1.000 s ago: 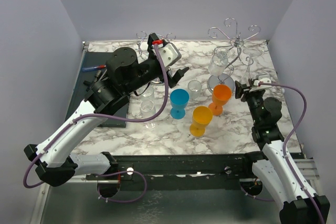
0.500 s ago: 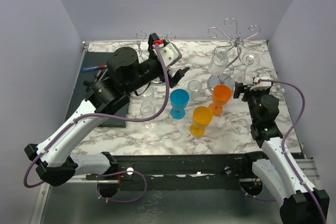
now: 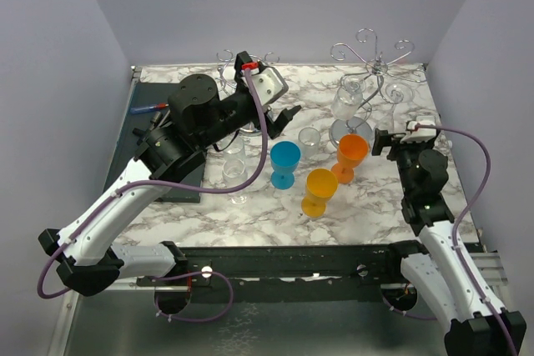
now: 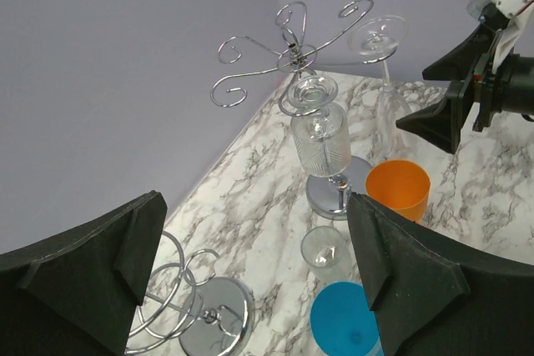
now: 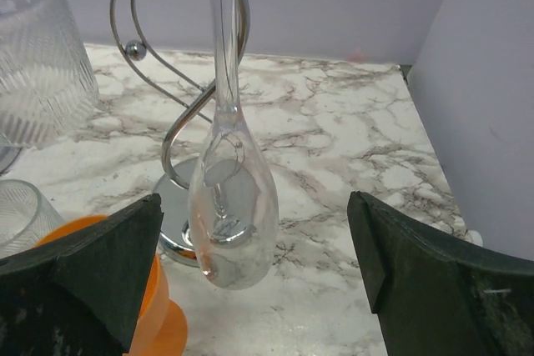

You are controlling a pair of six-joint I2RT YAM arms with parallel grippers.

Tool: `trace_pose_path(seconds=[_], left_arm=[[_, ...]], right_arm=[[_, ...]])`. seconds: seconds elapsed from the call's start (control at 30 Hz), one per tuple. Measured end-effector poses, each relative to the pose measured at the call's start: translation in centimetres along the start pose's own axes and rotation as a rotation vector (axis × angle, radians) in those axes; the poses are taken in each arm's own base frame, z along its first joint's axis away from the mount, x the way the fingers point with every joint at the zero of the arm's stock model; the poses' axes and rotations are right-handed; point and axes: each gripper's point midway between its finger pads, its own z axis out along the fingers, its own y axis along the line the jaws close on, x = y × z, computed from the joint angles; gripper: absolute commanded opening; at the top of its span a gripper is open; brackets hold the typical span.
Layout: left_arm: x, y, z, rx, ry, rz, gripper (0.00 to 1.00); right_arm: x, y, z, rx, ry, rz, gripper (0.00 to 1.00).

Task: Place the wine glass upside down on the wine glass rack
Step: Turn the wine glass upside down at the wine rack, then adjust the wine rack at the center of the board.

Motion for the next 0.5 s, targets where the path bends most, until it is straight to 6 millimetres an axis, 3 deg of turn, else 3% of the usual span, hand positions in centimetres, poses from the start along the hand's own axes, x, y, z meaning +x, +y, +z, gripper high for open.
trace_pose_path(seconds=[0.1, 0.33, 0.5], left_arm=[[-0.2, 0.1, 0.0, -0.003, -0.003, -0.008, 0.99], [-1.1, 0.7, 0.7, -0.028, -0.007, -0.057, 0.99], [-1.0, 1.1, 2.3, -0.046, 0.016, -0.107, 0.99]], right_arm=[[-2.3, -0.2, -0.7, -0.005, -0.008, 0.009, 1.0], [-12.4, 1.1, -4.3, -0.15, -0.091, 0.062, 0.99], [-17.0, 1.5, -6.1, -0.202, -0.064, 0.121, 0.97]])
